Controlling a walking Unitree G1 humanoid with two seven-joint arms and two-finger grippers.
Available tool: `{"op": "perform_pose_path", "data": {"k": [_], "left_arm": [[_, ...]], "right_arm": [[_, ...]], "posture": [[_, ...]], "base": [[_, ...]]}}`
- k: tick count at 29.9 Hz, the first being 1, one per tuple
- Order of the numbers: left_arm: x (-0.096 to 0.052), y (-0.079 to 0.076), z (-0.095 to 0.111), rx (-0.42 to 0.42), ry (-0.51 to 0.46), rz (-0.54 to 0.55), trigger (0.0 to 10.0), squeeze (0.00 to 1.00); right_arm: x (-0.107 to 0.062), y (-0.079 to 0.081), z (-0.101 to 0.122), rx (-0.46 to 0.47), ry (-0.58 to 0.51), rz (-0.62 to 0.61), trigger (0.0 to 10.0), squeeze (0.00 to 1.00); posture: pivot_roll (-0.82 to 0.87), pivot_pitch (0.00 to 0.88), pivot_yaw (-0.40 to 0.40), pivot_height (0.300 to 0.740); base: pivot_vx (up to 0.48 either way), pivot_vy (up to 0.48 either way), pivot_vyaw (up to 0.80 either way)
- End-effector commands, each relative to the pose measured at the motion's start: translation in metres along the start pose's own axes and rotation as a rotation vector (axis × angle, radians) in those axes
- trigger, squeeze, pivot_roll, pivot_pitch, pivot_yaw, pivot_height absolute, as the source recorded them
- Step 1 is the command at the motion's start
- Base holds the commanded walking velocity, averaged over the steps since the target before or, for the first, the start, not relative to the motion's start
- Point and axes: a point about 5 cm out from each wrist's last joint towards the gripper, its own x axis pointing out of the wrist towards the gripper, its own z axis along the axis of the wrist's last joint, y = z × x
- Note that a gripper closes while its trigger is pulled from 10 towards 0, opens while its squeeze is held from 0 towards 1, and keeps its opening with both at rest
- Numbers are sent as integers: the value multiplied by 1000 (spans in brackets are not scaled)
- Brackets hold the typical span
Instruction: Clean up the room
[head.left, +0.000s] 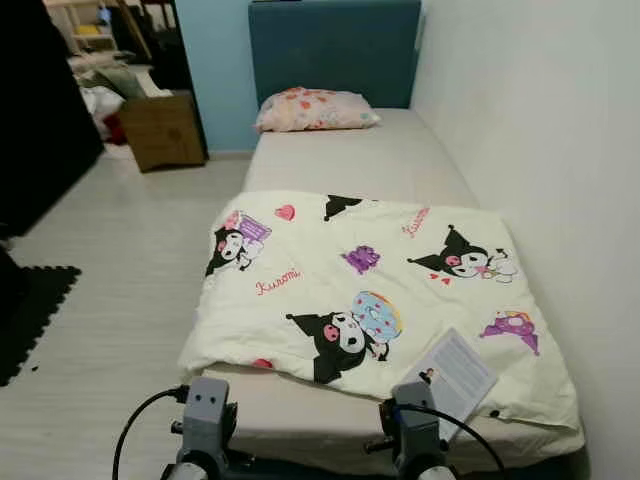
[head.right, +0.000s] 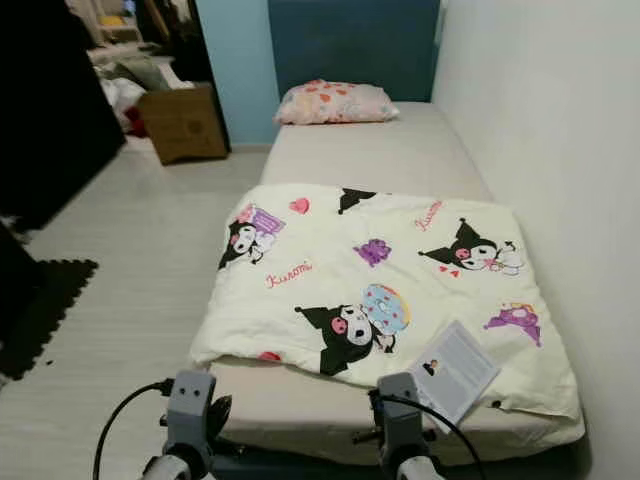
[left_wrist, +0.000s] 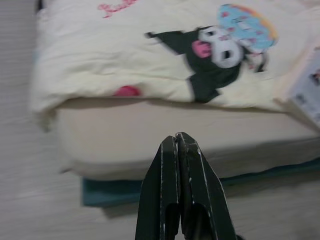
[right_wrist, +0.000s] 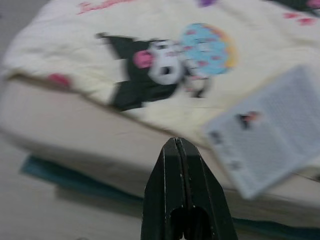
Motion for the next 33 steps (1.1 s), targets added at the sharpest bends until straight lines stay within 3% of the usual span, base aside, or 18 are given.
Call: {"op": "perform_pose_path", "data": {"k": [1, 15, 19, 26, 33], "left_arm": [[-2, 2, -5, 3, 24, 2, 10000, 0], [-1, 4, -3, 4, 18, 11, 10000, 0], [0, 4, 0, -18, 7, 13, 10000, 0], [2, 6, 5, -41, -16, 24, 10000, 0], [2, 10, 5, 5, -21, 49, 10000, 0]], "right_arm": [[-1, 4, -1, 24, -2, 5, 10000, 0], [0, 5, 0, 24, -6, 5, 10000, 0], [0, 4, 1, 24, -8, 4, 10000, 0], [1, 3, 1, 22, -8, 3, 10000, 0], [2, 4, 2, 24, -10, 4, 10000, 0]], "posture": [[-5, 63, -7, 740], [-7, 61, -5, 740], [-8, 64, -6, 740], [-7, 66, -9, 740], [-8, 64, -6, 740]], "base": [[0, -345, 0], [0, -343, 0], [0, 0, 0], [0, 480, 0], [0, 69, 0]]}}
